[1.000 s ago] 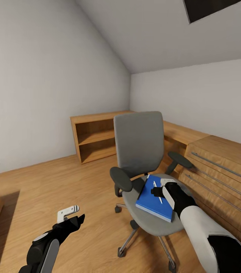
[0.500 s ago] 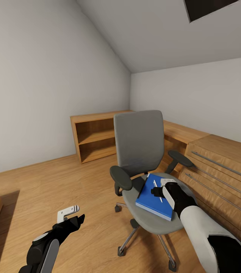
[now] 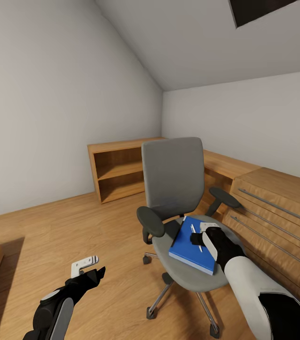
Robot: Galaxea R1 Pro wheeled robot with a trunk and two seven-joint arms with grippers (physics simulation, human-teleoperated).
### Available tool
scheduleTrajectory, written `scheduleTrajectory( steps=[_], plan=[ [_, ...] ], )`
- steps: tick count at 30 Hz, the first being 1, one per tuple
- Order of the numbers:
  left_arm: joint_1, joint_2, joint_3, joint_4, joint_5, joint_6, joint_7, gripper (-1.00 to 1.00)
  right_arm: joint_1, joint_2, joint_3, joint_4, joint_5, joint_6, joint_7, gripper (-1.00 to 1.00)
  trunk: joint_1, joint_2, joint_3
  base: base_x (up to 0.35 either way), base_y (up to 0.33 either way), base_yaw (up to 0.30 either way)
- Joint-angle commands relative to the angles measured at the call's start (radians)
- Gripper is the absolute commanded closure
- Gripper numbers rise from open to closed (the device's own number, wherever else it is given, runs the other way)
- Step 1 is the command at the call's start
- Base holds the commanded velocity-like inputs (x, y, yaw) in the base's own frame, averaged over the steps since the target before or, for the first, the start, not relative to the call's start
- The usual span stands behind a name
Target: In the bedroom, organize the workspace by keeping the computer under the desk, ensuring the monitor is on the desk, placing the keyboard on the desk next to the monitor, placing the mouse on the desk next to the keyboard, moving the folder from the swivel chair onto the desk next to the mouse, stacking the notebook on top of the folder with the pen on top of the notebook, and positioning the swivel chair next to the desk.
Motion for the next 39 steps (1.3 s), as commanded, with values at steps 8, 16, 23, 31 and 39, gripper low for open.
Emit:
scheduleTrajectory(
  steps=[8,16,23,31,39],
  plan=[
    [-0.001,-0.001,0.001,-0.002,0.011,0.004,0.007,-1.0,0.0,0.001,-0.005,-0.002,-0.004,0.008,-0.004,1.0,0.0,0.0,-0.001,0.0,0.0,0.0],
    [-0.001,-0.001,0.001,-0.003,0.011,0.005,0.006,-1.0,-0.001,0.001,-0.005,-0.002,-0.003,0.008,-0.005,1.0,0.0,0.0,-0.001,0.0,0.0,0.0],
    [-0.001,-0.001,0.001,-0.004,0.011,0.005,0.006,-1.0,0.0,0.001,-0.005,-0.002,-0.003,0.008,-0.005,1.0,0.0,0.0,-0.001,0.0,0.0,0.0],
    [-0.001,0.001,0.002,-0.004,0.011,0.005,0.006,-1.0,0.0,0.001,-0.005,-0.002,-0.003,0.008,-0.005,1.0,0.0,0.0,-0.001,0.0,0.0,0.0],
    [-0.001,0.002,0.019,-0.002,0.011,0.005,0.005,-1.0,0.0,0.001,-0.005,-0.002,-0.003,0.008,-0.005,1.0,-0.016,0.028,0.011,0.0,0.0,0.0]
  ],
)
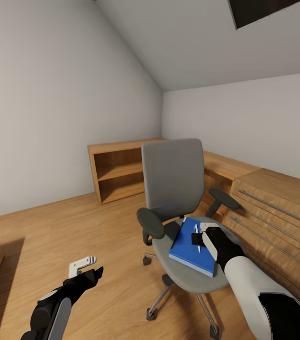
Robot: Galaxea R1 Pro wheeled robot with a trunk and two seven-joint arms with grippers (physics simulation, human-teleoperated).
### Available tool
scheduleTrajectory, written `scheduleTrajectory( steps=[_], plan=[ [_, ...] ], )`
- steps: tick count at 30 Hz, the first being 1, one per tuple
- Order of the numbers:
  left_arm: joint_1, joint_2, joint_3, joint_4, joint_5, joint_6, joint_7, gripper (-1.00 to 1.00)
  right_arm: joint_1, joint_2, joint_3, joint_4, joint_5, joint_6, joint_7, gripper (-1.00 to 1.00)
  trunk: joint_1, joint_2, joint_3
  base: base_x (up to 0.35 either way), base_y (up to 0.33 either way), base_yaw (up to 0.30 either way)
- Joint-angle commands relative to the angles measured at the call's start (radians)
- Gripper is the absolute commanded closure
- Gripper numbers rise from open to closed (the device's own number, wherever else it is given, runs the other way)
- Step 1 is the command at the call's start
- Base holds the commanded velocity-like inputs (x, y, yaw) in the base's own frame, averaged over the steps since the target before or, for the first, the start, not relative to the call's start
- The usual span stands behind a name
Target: In the bedroom, organize the workspace by keeping the computer under the desk, ensuring the monitor is on the desk, placing the keyboard on the desk next to the monitor, placing the mouse on the desk next to the keyboard, moving the folder from the swivel chair onto the desk next to the mouse, stacking the notebook on top of the folder with the pen on top of the notebook, and positioning the swivel chair next to the desk.
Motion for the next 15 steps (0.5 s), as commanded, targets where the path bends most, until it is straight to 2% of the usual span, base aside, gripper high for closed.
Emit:
scheduleTrajectory(
  steps=[1,8,11,14,15],
  plan=[
    [-0.001,-0.001,0.003,-0.001,0.011,0.004,0.007,-1.0,0.0,0.001,-0.005,-0.002,-0.005,0.004,-0.006,1.0,-0.004,0.007,0.002,0.0,0.0,0.0],
    [-0.002,-0.002,0.008,-0.001,0.009,0.004,0.009,-1.0,0.001,0.001,-0.005,-0.026,-0.002,0.003,-0.007,1.0,-0.031,0.056,0.024,-0.006,0.0,0.0],
    [-0.002,-0.002,0.008,-0.001,0.008,0.004,0.009,-1.0,0.003,0.001,-0.005,-0.078,-0.001,0.005,-0.008,1.0,-0.042,0.077,0.033,-0.179,0.0,0.0],
    [-0.002,-0.003,0.009,-0.001,0.008,0.004,0.008,-1.0,0.021,0.002,-0.005,-0.172,-0.001,0.013,-0.009,1.0,-0.054,0.098,0.043,-0.275,0.0,0.0],
    [-0.002,-0.003,0.008,-0.001,0.008,0.004,0.008,-1.0,0.043,0.002,-0.005,-0.23,-0.002,0.026,-0.009,1.0,-0.058,0.105,0.046,-0.308,0.0,0.0]
  ],
)
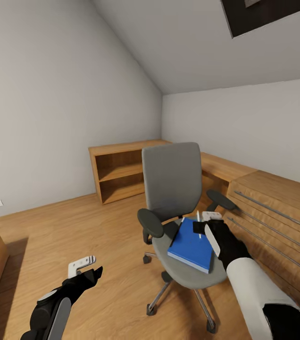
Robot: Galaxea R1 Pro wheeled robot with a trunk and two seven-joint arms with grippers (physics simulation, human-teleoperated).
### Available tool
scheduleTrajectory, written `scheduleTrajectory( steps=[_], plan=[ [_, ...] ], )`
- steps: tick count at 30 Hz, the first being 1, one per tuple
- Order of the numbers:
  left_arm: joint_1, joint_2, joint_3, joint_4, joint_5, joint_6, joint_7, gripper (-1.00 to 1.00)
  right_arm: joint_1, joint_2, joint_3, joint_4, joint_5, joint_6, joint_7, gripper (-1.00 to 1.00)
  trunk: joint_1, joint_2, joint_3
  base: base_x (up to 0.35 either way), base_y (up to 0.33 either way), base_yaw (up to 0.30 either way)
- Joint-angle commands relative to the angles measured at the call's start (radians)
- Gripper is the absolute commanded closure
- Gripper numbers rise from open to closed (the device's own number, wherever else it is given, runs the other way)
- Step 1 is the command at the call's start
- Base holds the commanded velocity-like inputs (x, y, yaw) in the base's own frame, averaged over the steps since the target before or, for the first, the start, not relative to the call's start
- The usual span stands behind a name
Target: In the bedroom, organize the workspace by keeping the computer under the desk, ensuring the monitor is on the desk, placing the keyboard on the desk next to the monitor, placing the mouse on the desk next to the keyboard, moving the folder from the swivel chair onto the desk next to the mouse, stacking the notebook on top of the folder with the pen on top of the notebook, and positioning the swivel chair next to the desk.
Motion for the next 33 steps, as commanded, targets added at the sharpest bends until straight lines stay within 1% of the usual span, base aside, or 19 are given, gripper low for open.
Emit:
scheduleTrajectory(
  steps=[1,2,3,4,5,6,7,8,9,11,12,13,19,20,24,25,27,28,33],
  plan=[
    [-0.001,-0.001,0.001,-0.001,0.011,0.005,0.007,-1.0,0.014,0.001,-0.003,-0.034,-0.005,0.013,-0.006,1.0,-0.005,0.007,0.002,-0.315,0.0,0.0],
    [-0.001,-0.001,0.001,-0.001,0.011,0.005,0.007,-1.0,0.03,0.001,-0.003,-0.068,-0.005,0.023,-0.006,1.0,-0.008,0.014,0.005,-0.321,0.0,0.0],
    [-0.001,-0.001,0.0,-0.001,0.011,0.005,0.008,-1.0,0.082,0.001,-0.003,-0.172,-0.005,0.052,-0.006,1.0,-0.012,0.021,0.008,-0.332,0.0,0.0],
    [-0.001,-0.001,0.0,-0.001,0.01,0.005,0.008,-1.0,0.118,0.002,-0.006,-0.249,-0.006,0.072,-0.007,1.0,-0.016,0.028,0.012,-0.336,0.0,0.0],
    [-0.001,-0.001,-0.002,-0.001,0.01,0.005,0.008,-1.0,0.163,0.004,-0.012,-0.353,-0.01,0.102,-0.006,1.0,-0.02,0.035,0.015,-0.34,0.0,0.0],
    [-0.001,-0.001,-0.003,0.0,0.009,0.005,0.008,-1.0,0.176,0.004,-0.015,-0.383,-0.014,0.114,-0.006,1.0,-0.024,0.042,0.018,-0.341,0.0,0.0],
    [-0.001,-0.002,-0.005,0.0,-0.001,0.005,0.009,-1.0,0.208,0.006,-0.024,-0.46,-0.032,0.154,-0.006,1.0,-0.028,0.049,0.021,-0.342,0.0,0.0],
    [-0.001,-0.002,-0.005,0.0,-0.007,0.005,0.01,-1.0,0.216,0.006,-0.029,-0.481,-0.041,0.169,-0.006,1.0,-0.031,0.056,0.024,-0.342,-0.005,0.0],
    [-0.001,-0.004,-0.007,0.001,-0.022,0.005,0.013,-1.0,0.227,0.006,-0.039,-0.519,-0.062,0.197,-0.006,1.0,-0.035,0.063,0.027,-0.343,-0.025,0.0],
    [-0.001,-0.005,-0.008,0.001,-0.036,0.005,0.016,-1.0,0.235,0.006,-0.052,-0.551,-0.085,0.223,-0.006,1.0,-0.043,0.077,0.034,-0.343,-0.039,0.0],
    [-0.001,-0.006,-0.013,0.001,-0.046,0.006,0.02,-1.0,0.24,0.006,-0.068,-0.577,-0.107,0.245,-0.007,1.0,-0.047,0.084,0.037,-0.33,-0.059,0.0],
    [-0.001,-0.006,-0.023,0.002,-0.057,0.006,0.025,-1.0,0.245,0.006,-0.097,-0.612,-0.14,0.271,-0.007,1.0,-0.051,0.091,0.04,-0.163,-0.034,0.0],
    [-0.001,-0.008,-0.032,0.009,-0.064,0.007,0.028,-1.0,0.248,0.006,-0.12,-0.637,-0.159,0.285,-0.008,1.0,-0.074,0.133,0.059,-0.077,-0.016,0.0],
    [-0.001,-0.009,-0.071,0.021,-0.066,0.008,0.041,-1.0,0.256,0.006,-0.186,-0.655,-0.165,0.287,-0.008,1.0,-0.077,0.14,0.062,-0.002,0.0,-0.059],
    [-0.001,-0.009,-0.104,0.027,-0.066,0.008,0.075,-1.0,0.257,0.006,-0.211,-0.657,-0.166,0.29,-0.008,1.0,-0.093,0.168,0.074,-0.001,0.0,-0.162],
    [-0.001,-0.009,-0.126,0.029,-0.065,0.008,0.095,-1.0,0.257,0.008,-0.24,-0.658,-0.166,0.29,-0.008,1.0,-0.097,0.175,0.077,0.0,0.0,-0.241],
    [-0.001,-0.009,-0.13,0.03,-0.065,0.008,0.098,-1.0,0.257,0.008,-0.252,-0.658,-0.166,0.29,-0.008,1.0,-0.104,0.189,0.083,0.0,0.0,-0.151],
    [-0.001,-0.009,-0.153,0.034,-0.065,0.009,0.098,-1.0,0.257,0.009,-0.258,-0.659,-0.167,0.29,-0.008,1.0,-0.108,0.196,0.086,0.0,0.0,-0.025],
    [-0.001,-0.009,-0.18,0.037,-0.065,0.009,0.099,-1.0,0.257,0.009,-0.266,-0.67,-0.167,0.29,-0.008,1.0,-0.127,0.231,0.101,0.0,0.0,-0.01]
  ],
)
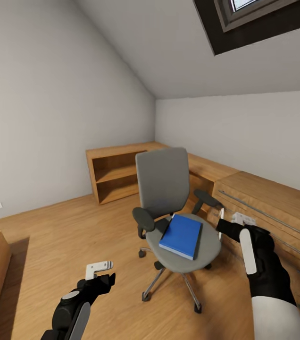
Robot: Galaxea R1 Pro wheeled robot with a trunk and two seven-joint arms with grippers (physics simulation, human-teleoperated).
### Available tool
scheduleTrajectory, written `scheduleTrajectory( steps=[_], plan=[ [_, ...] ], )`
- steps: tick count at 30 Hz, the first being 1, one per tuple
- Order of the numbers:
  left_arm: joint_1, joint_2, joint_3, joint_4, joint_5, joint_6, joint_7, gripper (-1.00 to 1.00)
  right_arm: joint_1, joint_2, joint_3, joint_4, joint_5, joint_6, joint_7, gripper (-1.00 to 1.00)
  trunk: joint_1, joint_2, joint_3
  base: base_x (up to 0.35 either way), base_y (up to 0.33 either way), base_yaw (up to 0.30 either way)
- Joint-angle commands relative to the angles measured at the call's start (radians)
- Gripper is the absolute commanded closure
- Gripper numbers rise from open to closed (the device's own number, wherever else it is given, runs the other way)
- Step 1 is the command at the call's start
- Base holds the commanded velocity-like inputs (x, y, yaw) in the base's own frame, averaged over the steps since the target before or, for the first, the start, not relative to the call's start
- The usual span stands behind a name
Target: In the bedroom, organize the workspace by keeping the computer under the desk, ensuring the monitor is on the desk, placing the keyboard on the desk next to the monitor, placing the mouse on the desk next to the keyboard, moving the folder from the swivel chair onto the desk next to the mouse, stacking the notebook on top of the folder with the pen on top of the notebook, and positioning the swivel chair next to the desk.
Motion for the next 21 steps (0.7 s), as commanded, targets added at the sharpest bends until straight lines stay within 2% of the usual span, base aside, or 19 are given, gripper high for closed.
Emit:
scheduleTrajectory(
  steps=[1,6,21],
  plan=[
    [-0.001,0.0,-0.005,-0.001,0.01,0.003,0.009,-1.0,0.0,0.001,-0.004,-0.009,-0.012,0.003,-0.012,1.0,-0.004,0.007,0.002,0.0,0.0,-0.002],
    [-0.001,0.0,-0.011,0.0,0.01,0.003,0.009,-1.0,0.008,0.001,-0.032,-0.023,-0.013,0.003,-0.012,1.0,-0.023,0.042,0.018,0.0,0.0,-0.097],
    [-0.001,0.002,-0.01,0.006,0.012,0.008,0.009,-1.0,0.01,0.001,-0.054,-0.025,-0.013,0.003,-0.012,1.0,-0.081,0.147,0.065,0.0,-0.013,-0.253]
  ],
)
